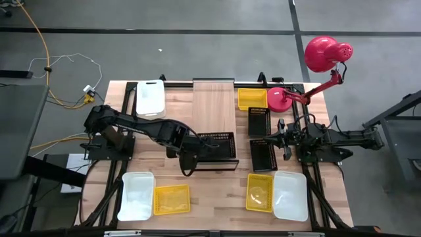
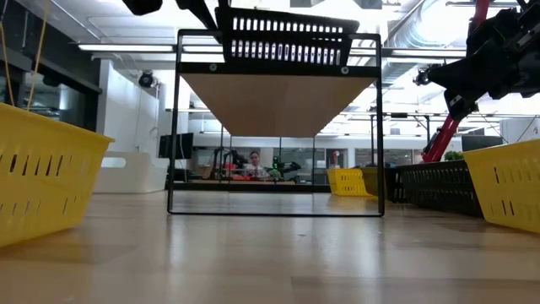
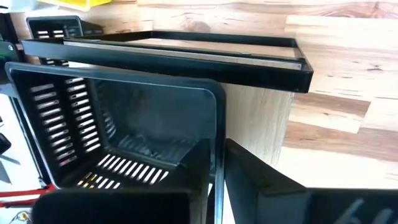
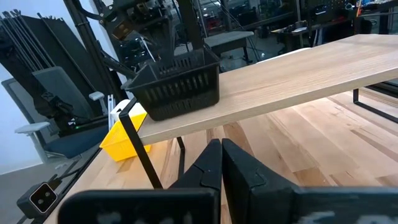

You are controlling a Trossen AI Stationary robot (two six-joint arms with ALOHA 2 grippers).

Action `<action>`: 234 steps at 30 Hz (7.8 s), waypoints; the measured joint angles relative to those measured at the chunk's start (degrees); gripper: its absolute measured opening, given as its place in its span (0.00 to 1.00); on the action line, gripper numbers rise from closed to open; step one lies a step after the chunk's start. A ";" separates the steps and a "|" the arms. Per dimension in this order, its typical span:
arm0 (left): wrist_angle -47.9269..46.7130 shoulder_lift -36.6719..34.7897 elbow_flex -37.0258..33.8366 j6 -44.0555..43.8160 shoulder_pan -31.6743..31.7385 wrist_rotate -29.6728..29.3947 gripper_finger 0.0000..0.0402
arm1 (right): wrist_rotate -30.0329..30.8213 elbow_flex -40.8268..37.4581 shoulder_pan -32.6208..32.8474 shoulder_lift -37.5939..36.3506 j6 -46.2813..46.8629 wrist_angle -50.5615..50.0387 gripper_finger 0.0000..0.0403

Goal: Stack baskets on shelf by color
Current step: Put the top left black bin on the shelf

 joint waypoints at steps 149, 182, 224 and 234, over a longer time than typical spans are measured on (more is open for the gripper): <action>85.65 -55.98 -65.00 -83.30 -4.79 -27.44 0.39 | 9.41 51.03 0.07 63.12 -1.42 -53.92 0.40; 18.22 -52.12 -55.87 -159.12 -6.43 -10.37 0.39 | 11.89 51.07 0.07 54.38 12.37 -52.75 0.40; 29.46 -26.60 -61.36 -179.74 -6.27 -14.50 0.19 | 12.42 51.07 0.07 54.40 12.01 -52.78 0.40; 26.87 -30.36 -61.57 -178.12 -6.45 -17.66 0.00 | 12.39 51.07 0.07 54.40 12.03 -52.73 0.40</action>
